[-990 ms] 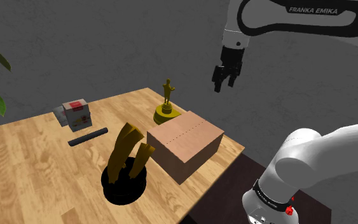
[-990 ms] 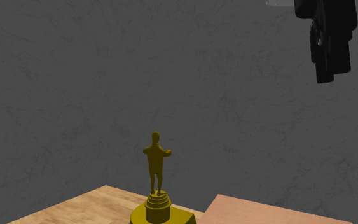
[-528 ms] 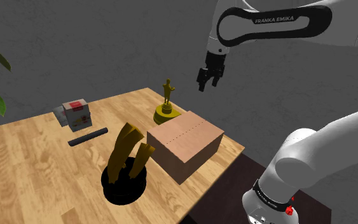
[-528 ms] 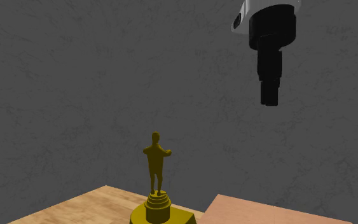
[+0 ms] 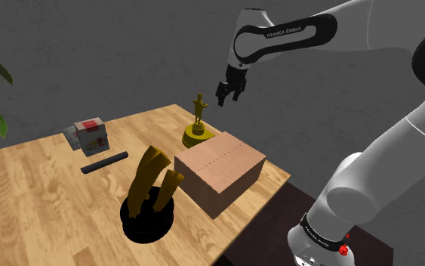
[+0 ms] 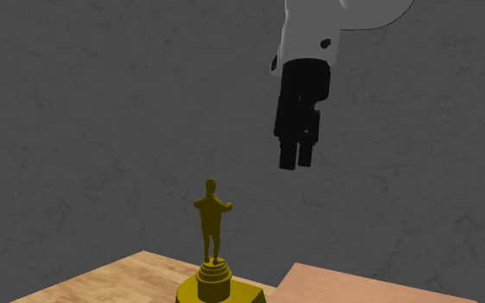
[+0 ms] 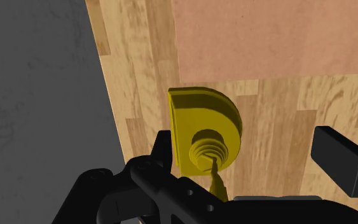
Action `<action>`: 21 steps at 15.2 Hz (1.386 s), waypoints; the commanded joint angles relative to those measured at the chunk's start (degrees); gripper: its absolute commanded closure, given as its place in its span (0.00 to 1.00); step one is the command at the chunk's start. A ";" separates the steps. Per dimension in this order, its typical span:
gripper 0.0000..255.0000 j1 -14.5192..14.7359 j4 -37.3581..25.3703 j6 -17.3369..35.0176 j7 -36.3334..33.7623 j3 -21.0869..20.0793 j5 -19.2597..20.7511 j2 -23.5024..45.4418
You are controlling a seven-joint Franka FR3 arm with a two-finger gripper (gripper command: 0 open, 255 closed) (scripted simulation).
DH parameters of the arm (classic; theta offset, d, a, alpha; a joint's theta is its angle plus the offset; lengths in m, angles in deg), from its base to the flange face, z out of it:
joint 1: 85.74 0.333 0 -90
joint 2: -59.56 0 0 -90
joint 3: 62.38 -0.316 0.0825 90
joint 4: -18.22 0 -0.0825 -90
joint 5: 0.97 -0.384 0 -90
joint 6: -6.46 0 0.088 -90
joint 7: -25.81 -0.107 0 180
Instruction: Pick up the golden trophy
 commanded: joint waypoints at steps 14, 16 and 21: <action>0.00 -0.37 -16.04 13.52 6.48 1.14 -5.13 22.54; 0.00 -0.39 -15.11 14.95 6.56 1.12 -5.23 23.04; 1.00 -0.42 -14.00 16.71 6.70 1.10 -5.37 23.70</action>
